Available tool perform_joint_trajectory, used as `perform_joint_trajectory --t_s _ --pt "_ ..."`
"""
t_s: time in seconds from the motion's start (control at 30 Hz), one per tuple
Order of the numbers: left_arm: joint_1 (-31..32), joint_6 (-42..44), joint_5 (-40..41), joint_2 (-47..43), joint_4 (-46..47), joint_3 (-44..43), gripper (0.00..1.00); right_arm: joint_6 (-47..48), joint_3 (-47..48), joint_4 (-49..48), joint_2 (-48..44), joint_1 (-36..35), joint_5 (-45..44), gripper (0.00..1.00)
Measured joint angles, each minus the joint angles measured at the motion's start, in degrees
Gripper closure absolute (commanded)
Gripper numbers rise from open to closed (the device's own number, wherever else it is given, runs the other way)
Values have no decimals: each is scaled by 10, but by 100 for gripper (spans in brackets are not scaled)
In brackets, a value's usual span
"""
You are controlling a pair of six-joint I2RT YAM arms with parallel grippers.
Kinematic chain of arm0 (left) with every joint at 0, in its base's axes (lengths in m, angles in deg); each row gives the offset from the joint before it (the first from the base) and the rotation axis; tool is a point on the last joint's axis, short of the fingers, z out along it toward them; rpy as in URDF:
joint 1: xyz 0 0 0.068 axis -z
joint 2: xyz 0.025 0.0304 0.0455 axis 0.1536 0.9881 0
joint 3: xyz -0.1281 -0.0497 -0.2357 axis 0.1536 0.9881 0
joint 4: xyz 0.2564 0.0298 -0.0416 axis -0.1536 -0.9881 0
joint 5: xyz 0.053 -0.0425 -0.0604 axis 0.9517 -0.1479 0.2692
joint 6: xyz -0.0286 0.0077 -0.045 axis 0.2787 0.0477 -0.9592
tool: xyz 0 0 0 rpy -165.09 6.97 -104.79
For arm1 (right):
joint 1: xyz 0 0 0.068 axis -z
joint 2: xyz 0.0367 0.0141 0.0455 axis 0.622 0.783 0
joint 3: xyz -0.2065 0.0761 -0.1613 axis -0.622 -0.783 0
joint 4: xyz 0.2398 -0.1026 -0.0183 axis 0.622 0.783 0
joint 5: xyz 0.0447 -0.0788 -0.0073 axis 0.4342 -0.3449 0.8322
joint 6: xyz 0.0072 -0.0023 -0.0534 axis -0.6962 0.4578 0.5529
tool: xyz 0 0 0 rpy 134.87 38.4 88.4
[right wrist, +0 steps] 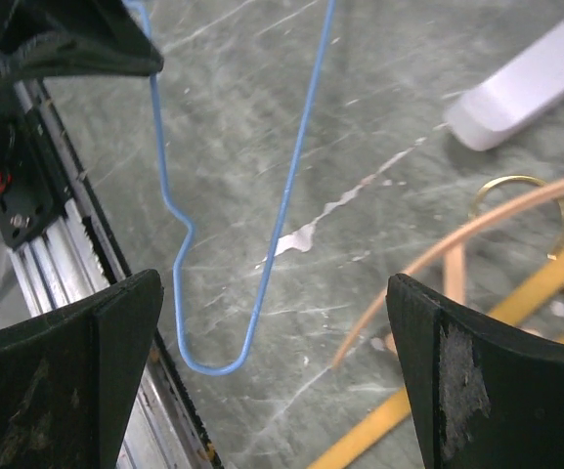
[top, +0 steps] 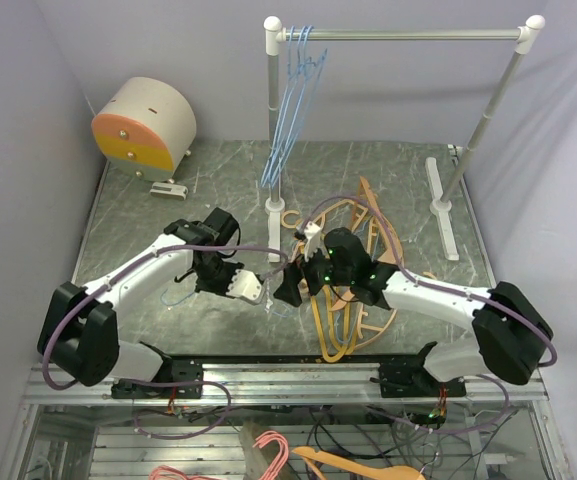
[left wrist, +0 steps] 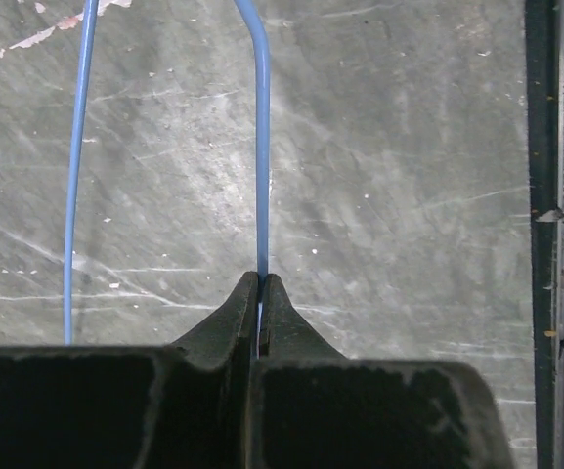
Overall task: Organize the hangers
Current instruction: Pick up the hanger at the center of the board.
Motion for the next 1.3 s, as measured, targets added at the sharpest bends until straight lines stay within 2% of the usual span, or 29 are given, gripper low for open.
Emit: perform_joint_trajectory --t_s 0.4,0.5,0.6,0.67,0.77,0.83,0.9,0.93,1.03,1.1,1.17,1.3 --pt "0 2 -5 -14 -30 -3 93 11 38 -49 142 -82 43 6" --pt "0 1 -8 -14 -32 -3 93 8 43 -62 162 -86 45 17" --pt "0 -1 -13 -14 -32 -8 93 5 52 -70 179 -92 47 42" --pt "0 -2 -14 -14 -34 -16 93 5 57 -72 187 -94 47 50" --pt "0 -6 -15 -14 -40 -22 93 1 60 -70 195 -92 43 48" --pt "0 -7 -15 -14 -43 -22 93 0 63 -67 202 -92 42 33" --pt "0 -7 -15 -14 -45 -22 93 -2 64 -63 206 -92 40 30" --pt "0 -7 -16 -14 -43 -22 93 -2 65 -63 207 -93 38 31" --pt "0 -7 -19 -14 -40 -22 93 -1 66 -65 206 -95 33 46" --pt "0 -8 -20 -14 -38 -23 93 -1 66 -64 205 -96 30 49" --pt "0 -11 -22 -12 -41 -27 93 -3 66 -63 203 -96 25 43" --pt "0 -13 -26 -5 -45 -52 93 -5 66 -54 203 -95 17 20"
